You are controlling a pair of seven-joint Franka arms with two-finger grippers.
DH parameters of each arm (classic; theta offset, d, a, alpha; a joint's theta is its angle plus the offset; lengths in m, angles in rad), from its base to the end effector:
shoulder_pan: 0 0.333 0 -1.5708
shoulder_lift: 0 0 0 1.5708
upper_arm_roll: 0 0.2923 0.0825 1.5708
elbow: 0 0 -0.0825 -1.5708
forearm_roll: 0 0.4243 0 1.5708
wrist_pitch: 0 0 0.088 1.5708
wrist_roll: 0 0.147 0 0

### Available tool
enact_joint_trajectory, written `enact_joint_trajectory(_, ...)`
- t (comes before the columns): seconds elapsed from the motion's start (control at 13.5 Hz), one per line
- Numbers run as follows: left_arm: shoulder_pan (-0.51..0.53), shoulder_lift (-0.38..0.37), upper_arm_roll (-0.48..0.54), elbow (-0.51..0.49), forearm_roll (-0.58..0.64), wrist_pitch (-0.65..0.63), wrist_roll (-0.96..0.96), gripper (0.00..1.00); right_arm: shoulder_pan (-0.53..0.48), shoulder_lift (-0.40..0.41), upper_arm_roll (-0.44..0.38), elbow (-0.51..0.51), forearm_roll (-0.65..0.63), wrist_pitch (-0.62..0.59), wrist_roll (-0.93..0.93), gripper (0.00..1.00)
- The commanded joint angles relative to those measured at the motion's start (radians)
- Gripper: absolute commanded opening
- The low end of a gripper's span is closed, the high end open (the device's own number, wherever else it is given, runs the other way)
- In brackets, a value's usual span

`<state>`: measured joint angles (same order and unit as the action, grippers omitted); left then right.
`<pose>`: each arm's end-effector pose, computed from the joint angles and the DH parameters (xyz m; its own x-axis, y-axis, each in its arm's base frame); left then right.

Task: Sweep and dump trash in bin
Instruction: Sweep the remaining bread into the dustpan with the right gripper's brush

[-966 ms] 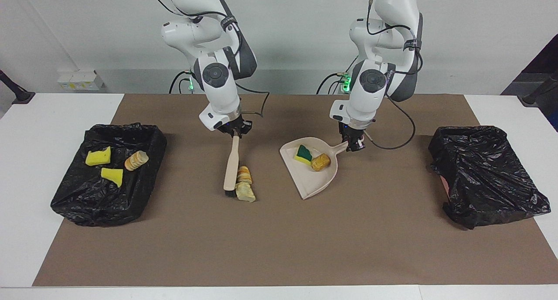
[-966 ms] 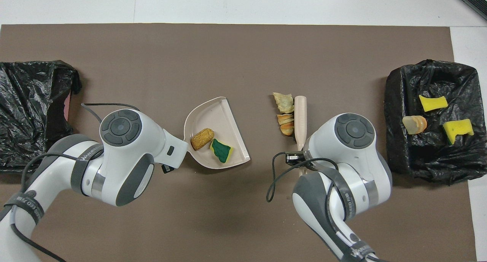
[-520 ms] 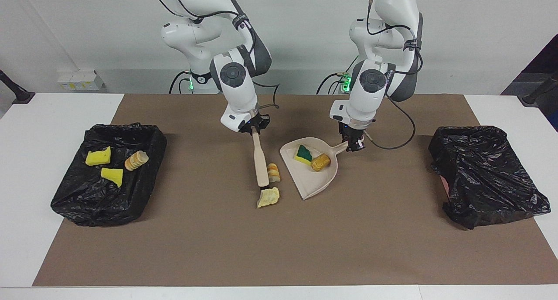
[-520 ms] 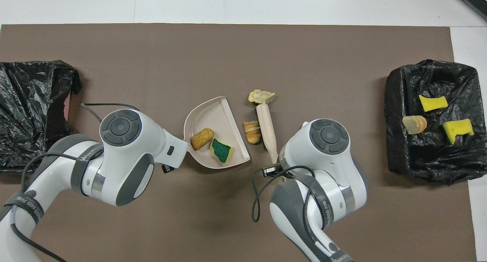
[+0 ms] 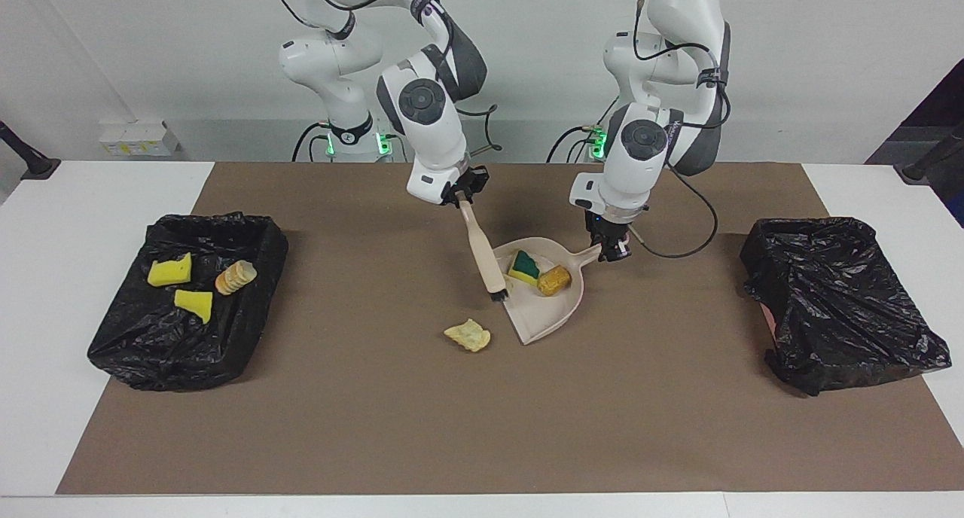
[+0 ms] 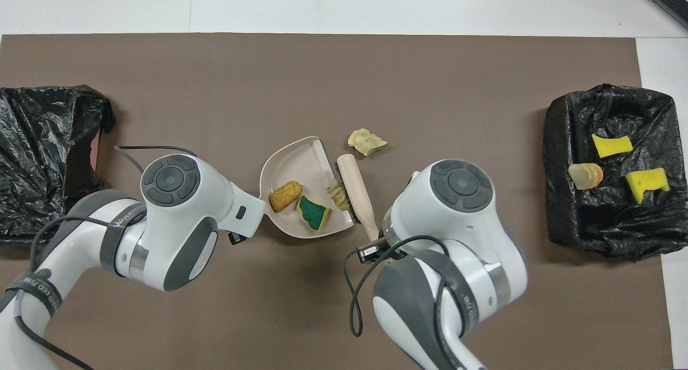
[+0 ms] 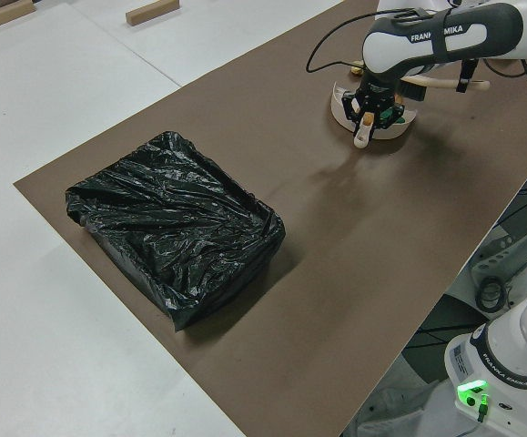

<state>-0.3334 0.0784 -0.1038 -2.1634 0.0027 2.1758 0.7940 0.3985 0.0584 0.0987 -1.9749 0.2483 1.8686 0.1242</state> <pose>0.5135 -0.2402 0.2665 0.3303 -0.9429 -0.0417 -0.9418 -0.3322 0.0509 0.4966 0.3014 0.3485 0.9359 0.2909 -0.1988 0.2513 -0.9465 -0.2025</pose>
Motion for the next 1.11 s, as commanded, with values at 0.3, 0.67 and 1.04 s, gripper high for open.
enact_joint_trajectory(0.3, -0.009, -0.025, 0.009, -0.029, 0.014, 0.030, -0.018, 0.00, -0.145, 0.118, 0.003, 0.047, -0.288, 0.130, -0.095, 0.00)
enact_joint_trajectory(0.67, -0.009, -0.023, 0.009, -0.029, 0.014, 0.030, -0.024, 0.00, -0.101, 0.207, 0.027, 0.082, -0.270, 0.166, -0.094, 0.00)
enact_joint_trajectory(1.04, -0.009, -0.023, 0.009, -0.029, 0.014, 0.030, -0.024, 0.00, 0.016, 0.163, 0.047, 0.047, -0.085, 0.132, -0.104, 0.00)
